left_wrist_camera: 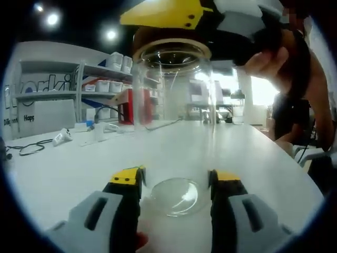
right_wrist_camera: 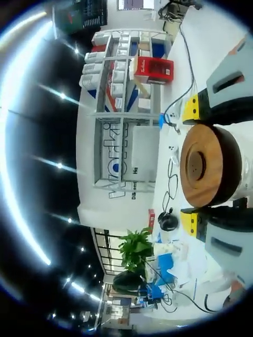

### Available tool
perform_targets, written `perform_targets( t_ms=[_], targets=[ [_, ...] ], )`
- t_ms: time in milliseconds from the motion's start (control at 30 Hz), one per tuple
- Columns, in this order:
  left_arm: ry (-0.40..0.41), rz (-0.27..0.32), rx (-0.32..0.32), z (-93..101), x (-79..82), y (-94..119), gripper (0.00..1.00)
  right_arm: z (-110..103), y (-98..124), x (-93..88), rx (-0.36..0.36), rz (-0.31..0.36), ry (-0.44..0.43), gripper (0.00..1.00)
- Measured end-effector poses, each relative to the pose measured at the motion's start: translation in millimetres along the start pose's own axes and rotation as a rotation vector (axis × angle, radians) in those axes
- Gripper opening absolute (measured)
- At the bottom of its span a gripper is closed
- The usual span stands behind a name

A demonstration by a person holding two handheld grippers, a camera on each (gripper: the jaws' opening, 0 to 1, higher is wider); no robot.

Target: Clamp the coffee can twist off the lid put the lid on the table pick up the lid cover the can tighten the lid

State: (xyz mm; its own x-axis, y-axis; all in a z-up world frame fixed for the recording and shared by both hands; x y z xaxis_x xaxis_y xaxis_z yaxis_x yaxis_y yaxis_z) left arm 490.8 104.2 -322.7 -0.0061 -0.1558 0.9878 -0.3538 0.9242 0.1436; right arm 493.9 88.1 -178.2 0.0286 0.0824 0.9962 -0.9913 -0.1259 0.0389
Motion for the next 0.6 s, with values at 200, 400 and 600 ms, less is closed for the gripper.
perform_targets(
  t_ms=[200,400,600],
  targets=[
    [0.001,0.001,-0.002,0.5,0.2,0.2,0.43,-8.2,5.4,10.6,0.144,0.037,0.065,0.64],
    [0.003,0.001,-0.002,0.7,0.1,0.4,0.43,-5.8,14.1,20.5,0.305,0.041,0.162,0.63],
    [0.004,0.001,-0.003,0.7,0.1,0.6,0.43,5.8,18.7,25.4,0.594,0.02,0.076,0.63]
  ],
)
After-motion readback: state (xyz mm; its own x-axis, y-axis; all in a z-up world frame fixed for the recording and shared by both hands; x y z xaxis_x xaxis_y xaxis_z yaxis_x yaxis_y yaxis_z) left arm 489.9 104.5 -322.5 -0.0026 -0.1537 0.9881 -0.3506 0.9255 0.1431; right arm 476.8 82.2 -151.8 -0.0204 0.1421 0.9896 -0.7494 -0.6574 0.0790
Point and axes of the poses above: the point that each gripper's makers call its tool centre point, and the gripper's own axes: y roughly backward along the fingers, z roughly to its right, x roughly out of its top, the point moved 2 cm from there along y, roughly backward along the fingers, and after that the axes turned 4 degrees about -z, right-handed, at the moved point
